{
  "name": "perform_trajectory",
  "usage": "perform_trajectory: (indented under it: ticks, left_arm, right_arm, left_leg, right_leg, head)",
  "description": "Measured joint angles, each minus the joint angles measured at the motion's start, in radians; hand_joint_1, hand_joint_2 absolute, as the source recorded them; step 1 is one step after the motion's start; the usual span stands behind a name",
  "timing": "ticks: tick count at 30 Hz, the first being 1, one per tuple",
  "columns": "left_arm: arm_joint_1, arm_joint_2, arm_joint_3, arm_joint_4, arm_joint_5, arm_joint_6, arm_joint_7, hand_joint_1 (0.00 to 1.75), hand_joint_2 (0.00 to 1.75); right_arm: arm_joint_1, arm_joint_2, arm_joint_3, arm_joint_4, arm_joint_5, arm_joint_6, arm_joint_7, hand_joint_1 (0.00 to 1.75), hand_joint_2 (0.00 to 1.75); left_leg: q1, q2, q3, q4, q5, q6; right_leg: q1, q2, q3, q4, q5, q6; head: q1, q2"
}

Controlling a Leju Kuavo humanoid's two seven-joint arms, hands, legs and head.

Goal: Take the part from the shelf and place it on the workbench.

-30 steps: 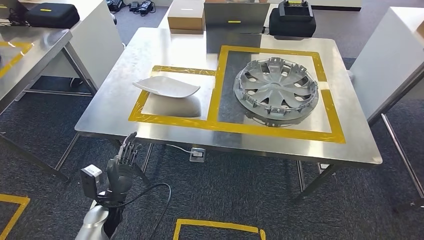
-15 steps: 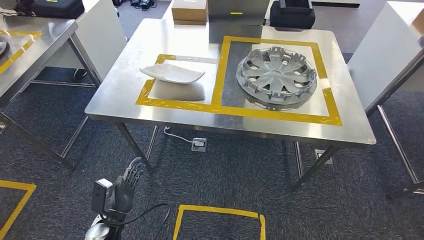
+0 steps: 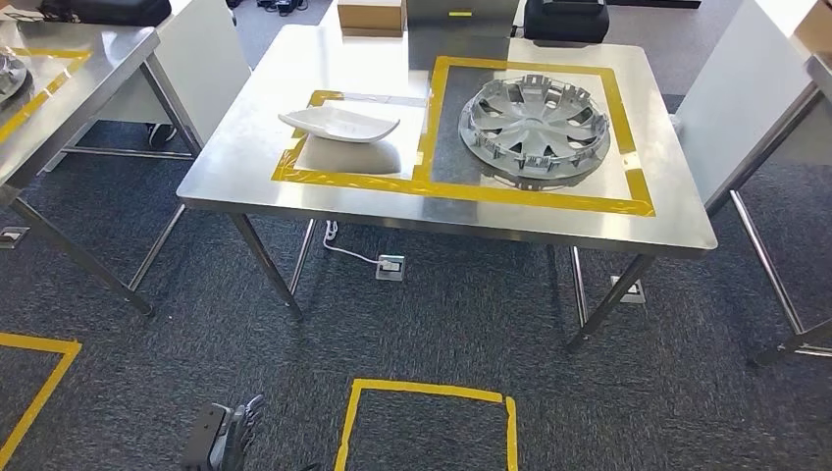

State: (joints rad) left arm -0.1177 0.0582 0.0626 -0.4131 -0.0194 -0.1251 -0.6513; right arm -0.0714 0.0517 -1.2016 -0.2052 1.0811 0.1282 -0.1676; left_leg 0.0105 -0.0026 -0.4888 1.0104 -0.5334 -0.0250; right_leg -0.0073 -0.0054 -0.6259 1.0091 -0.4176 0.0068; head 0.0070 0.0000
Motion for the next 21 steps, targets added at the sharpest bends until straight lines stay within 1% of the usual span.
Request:
perform_trajectory:
  ticks: [1,2,3,4,5,6,7,8,9,10,11,12,13,14,15,16,17,18,19,20,21]
  left_arm:
    - [0.003,0.002,0.000,0.028,-0.002,0.006,0.014,0.00,0.00]
    - [0.008,0.005,0.000,0.054,-0.003,0.011,0.029,0.00,0.00]
    - [0.011,0.007,0.000,0.077,-0.004,0.016,0.049,0.00,0.00]
    - [0.015,0.010,0.000,0.097,-0.005,0.019,0.071,0.00,0.00]
    - [0.018,0.012,0.001,0.115,-0.004,0.021,0.095,0.00,0.00]
    - [0.022,0.015,0.002,0.129,-0.003,0.022,0.117,0.00,0.00]
    - [0.027,0.017,0.005,0.142,-0.002,0.022,0.136,0.00,0.00]
    - [0.031,0.020,0.008,0.153,-0.001,0.024,0.153,0.00,0.00]
    - [0.035,0.021,0.012,0.162,-0.001,0.026,0.169,0.00,0.00]
    - [0.039,0.023,0.014,0.171,-0.001,0.030,0.187,0.00,0.00]
    - [0.043,0.024,0.016,0.179,-0.002,0.034,0.207,0.00,0.00]
    - [0.047,0.024,0.016,0.185,-0.005,0.038,0.229,0.00,0.00]
    - [0.051,0.022,0.016,0.191,-0.009,0.040,0.251,0.00,0.00]
    - [0.055,0.020,0.016,0.196,-0.014,0.041,0.271,0.00,0.00]
    - [0.058,0.018,0.016,0.200,-0.018,0.041,0.292,0.00,0.00]
    - [0.061,0.016,0.016,0.204,-0.020,0.041,0.312,0.00,0.00]
    - [0.064,0.015,0.016,0.208,-0.021,0.042,0.330,0.00,0.00]
    - [0.066,0.013,0.016,0.212,-0.019,0.043,0.350,0.00,0.00]
    - [0.069,0.010,0.017,0.216,-0.015,0.045,0.369,0.00,0.00]
    - [0.071,0.008,0.018,0.219,-0.010,0.049,0.387,0.00,0.00]
    - [0.072,0.006,0.020,0.221,-0.007,0.054,0.404,0.00,0.00]
  right_arm:
    - [0.000,0.000,0.000,0.000,0.000,0.000,0.003,0.00,0.00]
    - [0.001,0.000,0.000,0.000,0.001,0.000,0.004,0.00,0.00]
    - [0.002,0.001,0.000,0.000,0.001,0.000,0.005,0.00,0.00]
    - [0.003,0.002,0.000,0.000,0.001,0.000,0.005,0.00,0.00]
    - [0.003,0.003,0.000,0.000,0.001,0.000,0.005,0.00,0.00]
    - [0.003,0.004,0.000,0.000,0.001,0.001,0.005,0.00,0.00]
    - [0.002,0.005,0.000,0.000,0.001,0.001,0.006,0.00,0.00]
    - [0.001,0.006,0.000,0.000,0.001,0.001,0.006,0.00,0.00]
    - [0.001,0.007,0.000,0.000,0.001,0.000,0.006,0.00,0.00]
    - [0.001,0.008,0.000,0.000,0.000,0.000,0.007,0.00,0.00]
    - [0.000,0.010,0.000,0.000,0.000,0.000,0.008,0.00,0.00]
    - [-0.002,0.011,0.000,0.000,-0.001,0.000,0.010,0.00,0.00]
    - [-0.004,0.012,0.000,0.000,-0.002,0.000,0.012,0.00,0.00]
    - [-0.006,0.014,-0.001,0.000,-0.002,0.000,0.014,0.00,0.00]
    - [-0.008,0.016,-0.001,0.000,-0.003,0.001,0.016,0.00,0.00]
    - [-0.009,0.018,-0.002,0.000,-0.004,0.001,0.019,0.00,0.00]
    - [-0.008,0.021,-0.003,0.000,-0.004,0.001,0.020,0.00,0.00]
    - [-0.008,0.024,-0.003,0.001,-0.004,0.001,0.021,0.00,0.00]
    - [-0.008,0.027,-0.004,0.001,-0.003,0.000,0.023,0.00,0.00]
    - [-0.008,0.029,-0.004,0.001,-0.002,0.000,0.024,0.00,0.00]
    - [-0.008,0.031,-0.004,0.002,-0.001,0.000,0.026,0.00,0.44]
  left_leg:
    - [-0.003,-0.001,0.002,-0.012,-0.001,0.009]
    - [-0.003,-0.001,-0.005,-0.010,0.005,0.018]
    - [-0.003,0.001,-0.011,-0.010,0.012,0.027]
    - [-0.003,0.002,-0.020,-0.011,0.021,0.036]
    - [-0.002,0.004,-0.031,-0.011,0.031,0.044]
    - [-0.003,0.005,-0.042,-0.011,0.041,0.049]
    - [-0.005,0.006,-0.056,-0.010,0.052,0.053]
    - [-0.008,0.007,-0.069,-0.009,0.062,0.055]
    - [-0.010,0.007,-0.083,-0.007,0.071,0.056]
    - [-0.012,0.008,-0.097,-0.005,0.081,0.056]
    - [-0.015,0.007,-0.109,-0.002,0.089,0.056]
    - [-0.016,0.007,-0.120,0.000,0.098,0.055]
    - [-0.018,0.007,-0.128,0.003,0.105,0.053]
    - [-0.019,0.007,-0.133,0.004,0.113,0.049]
    - [-0.018,0.007,-0.135,0.003,0.121,0.044]
    - [-0.017,0.008,-0.136,0.002,0.130,0.038]
    - [-0.016,0.008,-0.137,-0.002,0.140,0.032]
    - [-0.015,0.006,-0.140,-0.001,0.141,0.026]
    - [-0.014,0.005,-0.147,0.009,0.124,0.021]
    - [-0.013,0.003,-0.156,0.035,0.088,0.015]
    - [-0.010,0.003,-0.167,0.080,0.035,0.010]
  right_leg:
    - [0.000,0.000,-0.001,-0.002,0.008,0.006]
    - [-0.001,0.001,-0.003,-0.003,0.014,0.013]
    - [-0.003,0.002,-0.008,0.002,0.007,0.019]
    - [-0.004,0.003,-0.017,0.023,-0.019,0.024]
    - [-0.005,0.004,-0.032,0.063,-0.062,0.028]
    - [-0.006,0.004,-0.049,0.123,-0.116,0.031]
    - [-0.006,0.004,-0.065,0.191,-0.164,0.032]
    - [-0.005,0.004,-0.073,0.248,-0.191,0.032]
    - [-0.004,0.004,-0.069,0.281,-0.194,0.031]
    - [-0.003,0.004,-0.047,0.280,-0.177,0.027]
    - [0.000,0.004,-0.008,0.245,-0.150,0.021]
    - [0.005,0.005,0.045,0.181,-0.127,0.013]
    - [0.009,0.005,0.103,0.102,-0.123,0.003]
    - [0.014,0.005,0.146,0.038,-0.127,-0.003]
    - [0.018,0.005,0.173,-0.006,-0.136,-0.009]
    - [0.020,0.005,0.182,-0.028,-0.141,-0.012]
    - [0.020,0.004,0.177,-0.030,-0.132,-0.016]
    - [0.019,0.003,0.170,-0.035,-0.122,-0.022]
    - [0.016,0.001,0.159,-0.037,-0.109,-0.029]
    - [0.013,-0.001,0.147,-0.040,-0.096,-0.034]
    - [0.011,-0.003,0.133,-0.040,-0.084,-0.037]
  head:
    - [0.000,0.000]
    - [0.000,0.000]
    - [0.001,0.000]
    - [0.002,0.000]
    - [0.004,0.000]
    - [0.006,0.000]
    - [0.008,0.000]
    - [0.009,0.000]
    - [0.009,0.000]
    - [0.010,0.000]
    - [0.010,0.000]
    - [0.010,0.000]
    - [0.011,0.000]
    - [0.010,0.000]
    - [0.011,0.000]
    - [0.013,0.000]
    - [0.014,0.000]
    - [0.017,0.000]
    - [0.017,0.000]
    - [0.015,0.000]
    - [0.013,0.000]
